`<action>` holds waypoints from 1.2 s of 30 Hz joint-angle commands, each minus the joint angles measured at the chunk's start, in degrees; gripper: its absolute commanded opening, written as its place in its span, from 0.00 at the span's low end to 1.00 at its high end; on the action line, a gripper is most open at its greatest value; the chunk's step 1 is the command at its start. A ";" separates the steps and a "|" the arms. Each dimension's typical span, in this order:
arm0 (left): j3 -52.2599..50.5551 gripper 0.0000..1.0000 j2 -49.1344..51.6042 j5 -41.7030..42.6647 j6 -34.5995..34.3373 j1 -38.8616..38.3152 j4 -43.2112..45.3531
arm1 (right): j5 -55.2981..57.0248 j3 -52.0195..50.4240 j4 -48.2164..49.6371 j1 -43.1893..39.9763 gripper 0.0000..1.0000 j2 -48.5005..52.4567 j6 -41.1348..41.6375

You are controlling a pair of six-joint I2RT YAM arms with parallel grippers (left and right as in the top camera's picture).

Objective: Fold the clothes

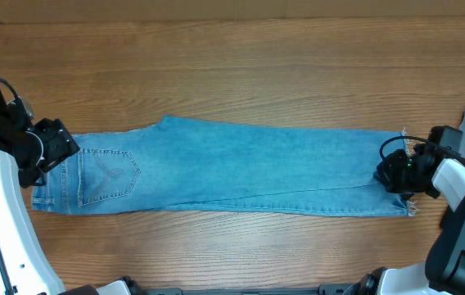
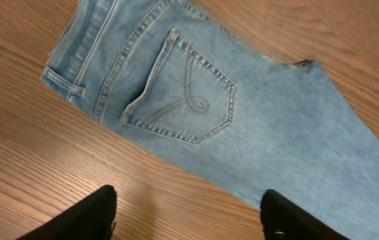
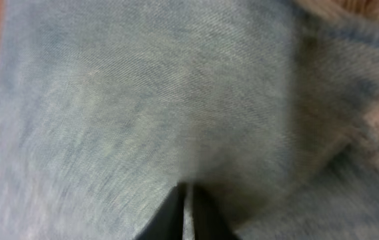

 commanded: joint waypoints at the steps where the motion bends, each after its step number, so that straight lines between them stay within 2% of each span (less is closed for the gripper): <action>1: -2.25 0.78 -0.17 -0.48 0.52 0.02 0.48 | -9.38 -0.11 0.46 -0.13 0.20 -3.80 -8.74; 2: -3.17 0.80 -0.17 -2.16 0.48 0.11 0.61 | -11.98 0.09 0.39 -0.13 0.25 -5.03 -9.14; 3: -4.35 0.93 -0.17 -4.26 -0.13 0.37 1.03 | -14.38 0.15 0.39 -0.13 0.29 -6.16 -9.75; 4: -5.79 0.99 -0.17 -6.43 -1.75 0.83 1.55 | -16.33 0.17 0.33 -0.13 0.32 -7.32 -9.84; 9: -16.37 1.00 -0.13 -7.34 -6.71 7.43 7.56 | -20.02 0.17 -2.25 -0.13 0.39 -13.33 -9.77; 10: -18.62 0.99 -0.11 -6.84 -7.21 9.20 9.16 | -20.04 0.17 -2.86 -0.13 0.40 -14.25 -9.64; 13: -25.31 0.78 -0.09 -3.48 -7.89 14.71 14.25 | -20.02 0.17 -5.57 -0.13 0.40 -16.35 -9.66; 19: -38.01 0.76 0.68 -1.86 -7.93 22.95 29.16 | -20.00 0.17 -8.76 -0.13 0.40 -16.98 -9.86; 24: -44.06 0.70 3.72 1.44 -7.34 24.44 41.44 | -19.98 0.17 -9.07 -0.13 0.40 -16.98 -9.86; 26: -44.76 0.65 5.16 2.86 -6.51 24.33 43.74 | -20.00 0.17 -9.11 -0.13 0.40 -16.98 -9.84; 33: -46.47 0.61 10.21 7.28 -3.93 24.33 53.13 | -20.00 0.17 -9.38 -0.13 0.39 -16.98 -9.86; 36: -46.49 0.54 11.82 7.63 -3.76 24.33 54.42 | -19.98 0.17 -9.97 -0.13 0.40 -16.98 -9.90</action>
